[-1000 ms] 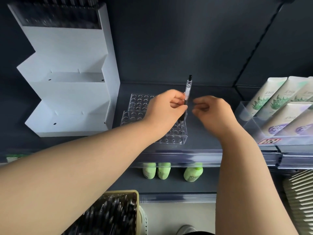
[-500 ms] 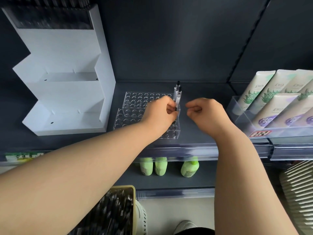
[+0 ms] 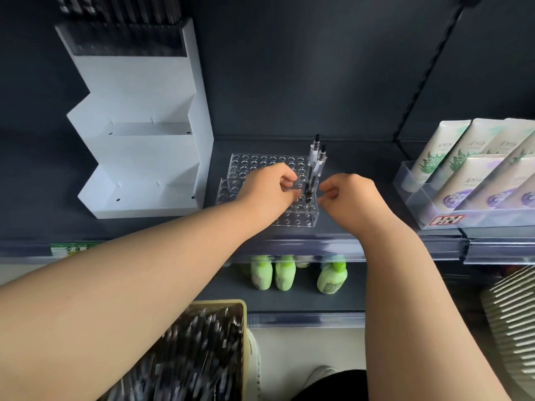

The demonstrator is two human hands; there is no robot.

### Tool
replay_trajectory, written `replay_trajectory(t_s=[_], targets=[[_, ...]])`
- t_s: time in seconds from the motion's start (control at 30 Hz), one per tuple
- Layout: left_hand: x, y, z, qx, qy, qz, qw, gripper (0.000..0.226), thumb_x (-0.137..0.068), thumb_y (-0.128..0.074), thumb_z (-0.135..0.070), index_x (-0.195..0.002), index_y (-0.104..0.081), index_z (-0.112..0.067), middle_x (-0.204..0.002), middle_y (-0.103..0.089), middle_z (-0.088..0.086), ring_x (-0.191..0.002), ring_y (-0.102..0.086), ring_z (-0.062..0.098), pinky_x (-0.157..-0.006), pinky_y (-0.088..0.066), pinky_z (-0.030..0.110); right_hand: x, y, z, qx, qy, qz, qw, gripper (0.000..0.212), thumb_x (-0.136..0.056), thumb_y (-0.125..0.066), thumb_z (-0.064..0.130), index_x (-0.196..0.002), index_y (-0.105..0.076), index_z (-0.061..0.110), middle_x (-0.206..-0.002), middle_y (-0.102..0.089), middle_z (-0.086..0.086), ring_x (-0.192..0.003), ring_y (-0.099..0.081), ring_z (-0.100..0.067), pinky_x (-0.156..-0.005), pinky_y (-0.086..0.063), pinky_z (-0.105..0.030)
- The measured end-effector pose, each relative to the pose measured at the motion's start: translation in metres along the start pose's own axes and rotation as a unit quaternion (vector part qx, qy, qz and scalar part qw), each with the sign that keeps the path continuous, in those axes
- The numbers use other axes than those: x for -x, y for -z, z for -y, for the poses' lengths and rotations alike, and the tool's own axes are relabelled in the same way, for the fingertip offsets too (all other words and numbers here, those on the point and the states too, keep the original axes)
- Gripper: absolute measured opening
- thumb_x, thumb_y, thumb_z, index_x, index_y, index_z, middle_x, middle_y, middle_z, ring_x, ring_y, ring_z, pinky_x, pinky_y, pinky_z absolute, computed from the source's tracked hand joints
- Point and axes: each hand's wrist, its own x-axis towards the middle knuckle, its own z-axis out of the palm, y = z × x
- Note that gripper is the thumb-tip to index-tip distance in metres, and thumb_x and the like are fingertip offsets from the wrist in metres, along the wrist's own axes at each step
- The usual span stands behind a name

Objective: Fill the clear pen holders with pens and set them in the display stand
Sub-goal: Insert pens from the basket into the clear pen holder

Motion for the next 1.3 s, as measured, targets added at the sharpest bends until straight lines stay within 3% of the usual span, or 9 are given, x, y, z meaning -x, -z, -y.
replay_trajectory(t_s=[0.1,0.2,0.37,0.53,0.77,0.97,1.3], targets=[[0.024,0.019,0.008,-0.058,-0.034,0.01,0.998,0.026,-0.083,-0.067,-0.02,-0.107,-0.061,-0.024,-0.1,-0.062,-0.009,-0.091,-0.058,0.01,-0.078,-0.045,0.021,0.019,-0.01,0.015,0.028,0.003,0.021,0.999,0.021,-0.084,-0.057,0.016,-0.103,-0.066,0.015,-0.102,-0.066,-0.008,-0.094,-0.06,-0.029,-0.085,-0.051,-0.038],[0.053,0.044,0.019,-0.124,-0.058,0.021,0.99,0.031,-0.084,-0.064,-0.02,-0.115,-0.059,-0.022,-0.112,-0.059,-0.004,-0.101,-0.055,0.014,-0.09,-0.046,0.031,0.043,-0.027,0.037,0.064,0.027,0.061,0.996,0.023,-0.085,-0.056,0.018,-0.106,-0.064,0.018,-0.104,-0.065,-0.009,-0.096,-0.06,-0.03,-0.084,-0.051,-0.039],[0.11,0.084,0.051,-0.193,-0.043,0.048,0.979,0.034,-0.086,-0.061,-0.022,-0.12,-0.057,-0.023,-0.121,-0.056,-0.002,-0.111,-0.051,0.018,-0.092,-0.044,0.034,0.079,-0.069,0.07,0.123,0.103,0.165,0.973,0.032,-0.086,-0.056,0.023,-0.117,-0.059,0.022,-0.113,-0.063,-0.004,-0.105,-0.057,-0.026,-0.087,-0.05,-0.038],[0.162,0.115,0.091,-0.209,0.011,0.069,0.976,0.036,-0.086,-0.06,-0.018,-0.122,-0.055,-0.02,-0.122,-0.055,-0.001,-0.111,-0.051,0.019,-0.095,-0.043,0.035,0.106,-0.096,0.084,0.15,0.109,0.25,0.95,0.033,-0.086,-0.056,0.023,-0.119,-0.058,0.022,-0.118,-0.06,-0.001,-0.108,-0.055,-0.023,-0.088,-0.048,-0.034],[0.184,0.126,0.112,-0.215,0.024,0.096,0.972,0.038,-0.085,-0.061,-0.019,-0.123,-0.055,-0.02,-0.122,-0.055,0.0,-0.11,-0.051,0.018,-0.096,-0.042,0.034,0.128,-0.121,0.086,0.123,0.085,0.268,0.952,0.031,-0.087,-0.058,0.021,-0.117,-0.06,0.021,-0.114,-0.061,-0.001,-0.101,-0.057,-0.019,-0.085,-0.048,-0.029],[0.178,0.116,0.125,-0.186,0.019,0.11,0.976,0.038,-0.087,-0.058,-0.017,-0.124,-0.054,-0.02,-0.119,-0.055,-0.001,-0.105,-0.052,0.017,-0.092,-0.043,0.029,0.122,-0.135,0.074,0.177,0.062,0.303,0.934,0.033,-0.087,-0.057,0.022,-0.12,-0.059,0.019,-0.117,-0.059,-0.005,-0.105,-0.056,-0.022,-0.081,-0.043,-0.025],[0.149,0.075,0.148,-0.172,0.064,0.225,0.957,0.039,-0.089,-0.058,-0.019,-0.127,-0.052,-0.023,-0.126,-0.053,-0.002,-0.112,-0.052,0.016,-0.096,-0.044,0.033,0.091,-0.158,0.055,0.197,0.044,0.332,0.922,0.029,-0.088,-0.049,0.015,-0.115,-0.061,0.018,-0.11,-0.06,-0.005,-0.098,-0.057,-0.023,-0.074,-0.044,-0.024]])
